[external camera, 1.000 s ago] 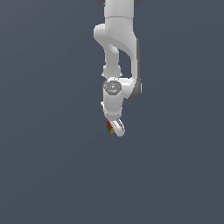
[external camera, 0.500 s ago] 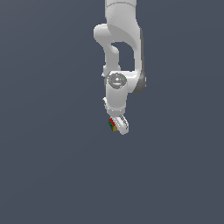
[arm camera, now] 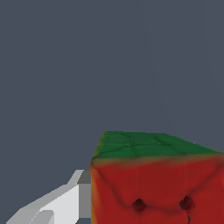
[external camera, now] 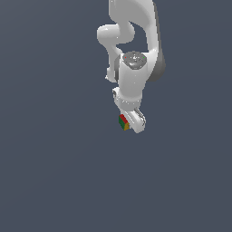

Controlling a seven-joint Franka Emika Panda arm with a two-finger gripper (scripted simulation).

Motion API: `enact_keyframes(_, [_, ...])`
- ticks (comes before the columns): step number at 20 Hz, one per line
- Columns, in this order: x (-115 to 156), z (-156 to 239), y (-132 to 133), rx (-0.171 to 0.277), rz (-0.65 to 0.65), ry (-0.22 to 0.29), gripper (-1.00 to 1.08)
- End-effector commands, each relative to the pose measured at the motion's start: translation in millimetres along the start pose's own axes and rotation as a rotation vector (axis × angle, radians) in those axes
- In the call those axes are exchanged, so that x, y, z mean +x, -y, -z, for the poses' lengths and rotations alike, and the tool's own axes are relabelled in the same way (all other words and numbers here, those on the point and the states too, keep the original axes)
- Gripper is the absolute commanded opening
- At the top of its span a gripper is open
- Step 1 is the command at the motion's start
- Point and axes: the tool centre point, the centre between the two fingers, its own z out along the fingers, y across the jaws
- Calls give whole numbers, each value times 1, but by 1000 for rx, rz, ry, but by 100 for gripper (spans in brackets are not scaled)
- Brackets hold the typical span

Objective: Pick up the object and move it to a goal position.

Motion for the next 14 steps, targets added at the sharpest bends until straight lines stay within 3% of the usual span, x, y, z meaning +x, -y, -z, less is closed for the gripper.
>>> enact_keyframes(1, [-6, 28, 9, 1, 0, -1, -100])
enact_keyframes(14, [-30, 138, 51, 1, 0, -1, -100])
